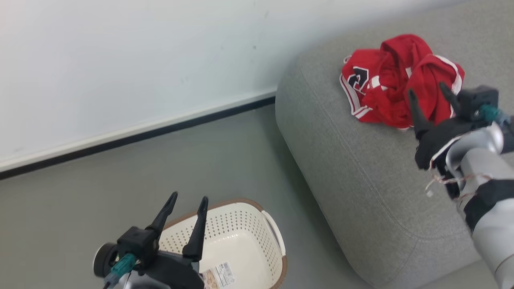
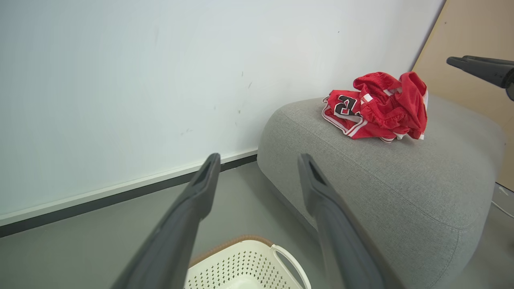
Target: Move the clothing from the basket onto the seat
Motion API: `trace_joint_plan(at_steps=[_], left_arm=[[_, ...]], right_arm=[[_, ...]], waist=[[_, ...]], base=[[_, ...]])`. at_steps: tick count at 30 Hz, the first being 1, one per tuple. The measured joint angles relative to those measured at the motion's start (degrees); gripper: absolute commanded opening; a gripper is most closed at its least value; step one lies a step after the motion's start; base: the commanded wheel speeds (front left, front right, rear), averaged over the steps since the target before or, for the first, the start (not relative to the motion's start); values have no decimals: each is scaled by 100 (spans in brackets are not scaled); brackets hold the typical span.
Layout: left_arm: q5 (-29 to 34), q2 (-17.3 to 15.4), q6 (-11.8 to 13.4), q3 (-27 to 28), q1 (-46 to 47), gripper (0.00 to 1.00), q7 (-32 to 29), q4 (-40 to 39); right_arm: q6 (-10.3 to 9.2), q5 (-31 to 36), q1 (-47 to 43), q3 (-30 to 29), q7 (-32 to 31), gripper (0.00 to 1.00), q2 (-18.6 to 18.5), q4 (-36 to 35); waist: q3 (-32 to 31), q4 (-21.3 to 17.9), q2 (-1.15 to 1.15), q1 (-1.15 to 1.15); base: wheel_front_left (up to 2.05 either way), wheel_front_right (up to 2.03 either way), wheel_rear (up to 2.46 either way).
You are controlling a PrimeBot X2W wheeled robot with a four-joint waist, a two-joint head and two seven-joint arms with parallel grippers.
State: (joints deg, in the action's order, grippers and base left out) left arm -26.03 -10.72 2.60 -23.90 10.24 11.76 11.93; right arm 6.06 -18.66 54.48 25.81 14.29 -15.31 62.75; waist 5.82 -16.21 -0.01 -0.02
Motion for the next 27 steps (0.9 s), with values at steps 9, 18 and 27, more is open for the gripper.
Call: trace_joint_plan(at_steps=[9, 18, 27], left_arm=[[-216, -105, 175, 396, -599, 100, 101, 12], [-285, -198, 303, 844, -1202, 100, 177, -189], [-307, -202, 389, 1159, -1525, 100, 219, -401]], right_arm=[[-1, -53, -1077, -30, -1, 100, 142, -802], [-307, -56, -2165, -114, -1, 100, 203, -1994], [-733, -44, -3260, -194, 0, 100, 237, -3200]], waist=[[-553, 359, 0, 0], [-890, 734, 0, 1], [-1001, 969, 0, 2]], base=[[0, 0, 0], [0, 0, 0], [0, 0, 0]])
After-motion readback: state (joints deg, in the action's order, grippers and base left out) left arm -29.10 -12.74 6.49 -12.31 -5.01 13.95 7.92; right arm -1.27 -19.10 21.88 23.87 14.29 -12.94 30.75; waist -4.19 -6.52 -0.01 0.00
